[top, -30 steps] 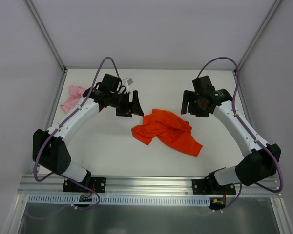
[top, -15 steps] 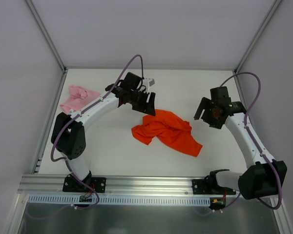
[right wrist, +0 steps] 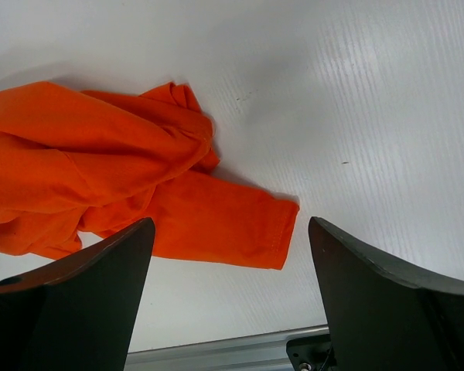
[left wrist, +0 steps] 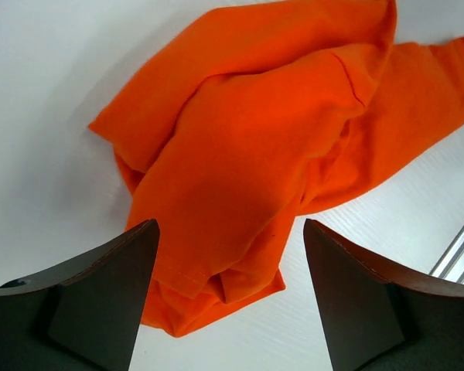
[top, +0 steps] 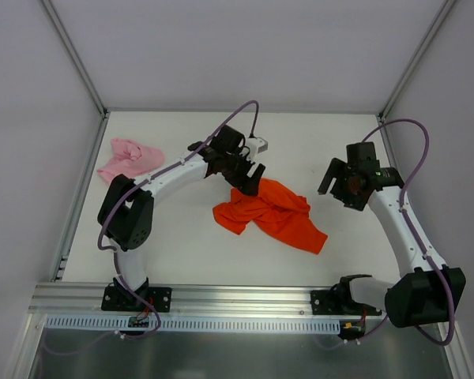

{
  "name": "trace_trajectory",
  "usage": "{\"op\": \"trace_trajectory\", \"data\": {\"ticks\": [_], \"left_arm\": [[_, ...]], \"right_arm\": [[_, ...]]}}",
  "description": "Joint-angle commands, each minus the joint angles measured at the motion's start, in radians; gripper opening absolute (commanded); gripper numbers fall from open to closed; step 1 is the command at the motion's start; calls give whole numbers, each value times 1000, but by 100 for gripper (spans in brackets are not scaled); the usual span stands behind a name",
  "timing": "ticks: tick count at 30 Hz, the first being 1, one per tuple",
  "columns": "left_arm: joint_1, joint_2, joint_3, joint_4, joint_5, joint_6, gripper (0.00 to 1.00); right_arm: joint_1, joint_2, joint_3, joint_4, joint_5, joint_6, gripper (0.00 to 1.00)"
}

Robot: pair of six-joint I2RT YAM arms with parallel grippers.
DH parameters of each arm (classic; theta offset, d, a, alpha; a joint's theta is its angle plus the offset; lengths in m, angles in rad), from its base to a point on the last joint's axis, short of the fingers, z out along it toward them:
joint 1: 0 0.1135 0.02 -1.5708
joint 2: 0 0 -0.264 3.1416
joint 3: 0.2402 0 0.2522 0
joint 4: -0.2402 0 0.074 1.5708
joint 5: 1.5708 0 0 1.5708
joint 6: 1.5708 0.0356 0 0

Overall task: Fold and stack the t-shirts
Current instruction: Flatten out the tshirt

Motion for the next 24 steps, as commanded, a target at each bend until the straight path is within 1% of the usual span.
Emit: {"op": "trace_trajectory", "data": {"ticks": [1, 4, 5, 8, 10, 13, 17, 18, 20, 24], "left_arm": [[-47, 13, 11, 6, -53, 110, 77], [-55, 46, 14, 12, -59, 118, 73], [-59, 54, 14, 17, -64, 118, 68], [-58, 85, 16, 26, -71, 120, 66], [-59, 102, 22, 25, -97, 126, 66], [-58, 134, 48, 28, -136, 132, 60], [-59, 148, 86, 20, -165, 129, 9], [-58, 146, 105, 13, -163, 120, 0], [-59, 134, 129, -33, -156, 107, 0], [-58, 68, 240, -136, -162, 28, 0]], "right_arm": [[-8, -45, -2, -25, 24, -17, 86], [-9, -62, -12, -31, 26, -17, 86], [-9, -64, -16, -32, 27, -17, 86], [-8, -79, -30, -41, 27, -26, 86], [-8, -90, -38, -47, 30, -29, 86], [-8, -110, -50, -54, 32, -34, 87], [-9, -128, -71, -58, 27, -37, 87], [-8, -131, -93, -55, 24, -39, 86], [-9, -144, -126, -40, -12, -33, 87], [-9, -144, -238, 41, -68, -34, 86]]}}
